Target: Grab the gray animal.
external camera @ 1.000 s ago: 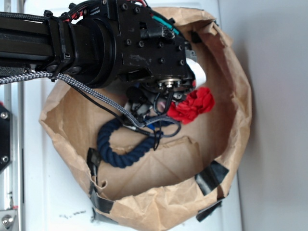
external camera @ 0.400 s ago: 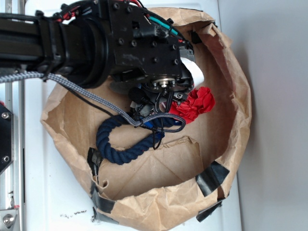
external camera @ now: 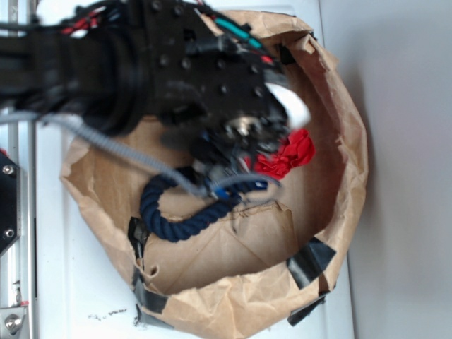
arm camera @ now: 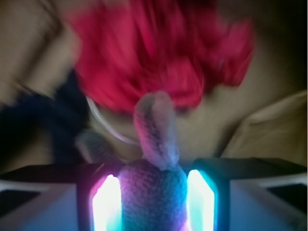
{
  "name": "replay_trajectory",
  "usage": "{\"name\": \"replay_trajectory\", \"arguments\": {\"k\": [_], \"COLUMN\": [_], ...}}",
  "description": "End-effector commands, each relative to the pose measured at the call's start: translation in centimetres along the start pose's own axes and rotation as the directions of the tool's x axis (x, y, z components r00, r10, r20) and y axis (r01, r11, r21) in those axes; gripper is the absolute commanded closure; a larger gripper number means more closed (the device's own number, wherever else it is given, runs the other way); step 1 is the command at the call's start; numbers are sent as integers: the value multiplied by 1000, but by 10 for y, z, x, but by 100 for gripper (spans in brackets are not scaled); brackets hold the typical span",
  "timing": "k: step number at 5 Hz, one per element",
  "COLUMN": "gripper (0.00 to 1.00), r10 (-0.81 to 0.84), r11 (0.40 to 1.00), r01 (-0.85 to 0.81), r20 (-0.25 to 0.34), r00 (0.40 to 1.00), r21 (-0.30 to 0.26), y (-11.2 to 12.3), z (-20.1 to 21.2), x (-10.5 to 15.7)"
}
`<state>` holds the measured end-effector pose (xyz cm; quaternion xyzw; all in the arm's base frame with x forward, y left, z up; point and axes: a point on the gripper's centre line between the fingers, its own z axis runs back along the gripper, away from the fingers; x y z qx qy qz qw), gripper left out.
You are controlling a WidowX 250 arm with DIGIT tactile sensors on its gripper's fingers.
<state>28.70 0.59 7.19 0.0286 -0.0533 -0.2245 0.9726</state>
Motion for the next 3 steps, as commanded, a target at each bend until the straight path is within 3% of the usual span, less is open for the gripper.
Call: {"name": "replay_trajectory", "arguments": {"k": [1, 2, 3], "gripper": [100, 100, 100], "r10": [-44, -44, -21], "r11": [999, 999, 998], "r01": [45, 44, 10], "r20": [196, 215, 193], "r00": [980, 976, 981], "r21": [-3, 5, 58], "y": [28, 35, 37], "z": [73, 77, 72], "x": [-31, -29, -25]}}
